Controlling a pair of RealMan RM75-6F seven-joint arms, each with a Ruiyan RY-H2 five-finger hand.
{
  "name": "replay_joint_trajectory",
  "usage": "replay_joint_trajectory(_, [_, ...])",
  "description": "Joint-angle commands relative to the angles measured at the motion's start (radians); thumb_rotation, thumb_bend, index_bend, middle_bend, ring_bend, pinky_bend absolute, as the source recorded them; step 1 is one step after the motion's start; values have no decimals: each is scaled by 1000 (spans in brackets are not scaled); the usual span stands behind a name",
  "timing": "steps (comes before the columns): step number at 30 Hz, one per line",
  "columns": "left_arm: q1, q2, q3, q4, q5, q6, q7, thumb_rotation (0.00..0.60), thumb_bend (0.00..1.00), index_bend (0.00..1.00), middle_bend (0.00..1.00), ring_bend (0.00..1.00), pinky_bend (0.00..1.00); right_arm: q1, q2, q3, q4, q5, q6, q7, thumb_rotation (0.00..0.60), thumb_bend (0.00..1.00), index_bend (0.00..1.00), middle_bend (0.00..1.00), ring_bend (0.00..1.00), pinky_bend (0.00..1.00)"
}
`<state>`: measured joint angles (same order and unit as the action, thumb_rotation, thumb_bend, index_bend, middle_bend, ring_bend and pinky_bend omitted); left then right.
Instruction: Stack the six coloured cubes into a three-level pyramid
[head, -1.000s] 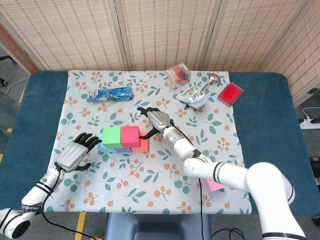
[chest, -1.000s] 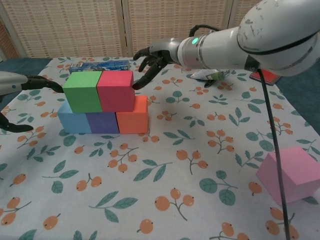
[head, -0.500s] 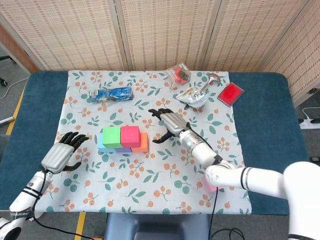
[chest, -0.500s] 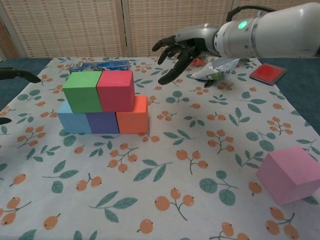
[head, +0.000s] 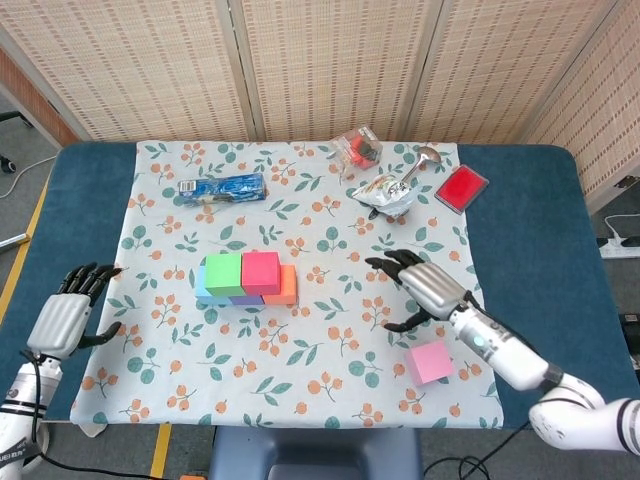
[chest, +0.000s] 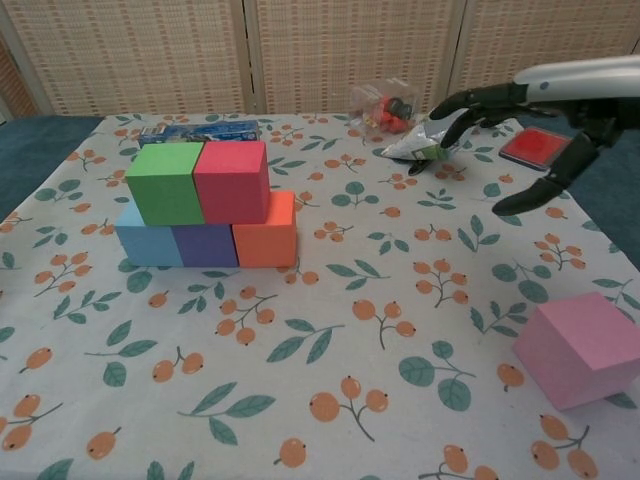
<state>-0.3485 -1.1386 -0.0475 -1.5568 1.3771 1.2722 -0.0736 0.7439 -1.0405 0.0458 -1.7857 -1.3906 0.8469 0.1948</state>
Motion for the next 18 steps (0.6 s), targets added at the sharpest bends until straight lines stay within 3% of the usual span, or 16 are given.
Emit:
replay_joint_trajectory(1, [10, -5, -8, -2, -15, 10, 19, 600, 291, 143, 97, 0, 66, -130, 46, -106, 58, -211, 143, 114, 488, 0, 66, 146, 0, 0])
replay_joint_trajectory(10, [31, -26, -5, 1, -17, 26, 101, 600, 291, 149, 100, 0, 64, -236, -29, -198, 207, -335, 252, 108, 495, 0, 37, 146, 0, 0])
replay_joint_trajectory(18, [30, -10, -9, -28, -2, 15, 95, 600, 292, 148, 99, 0, 63, -270, -103, -232, 319, -403, 292, 90, 497, 0, 35, 146, 0, 0])
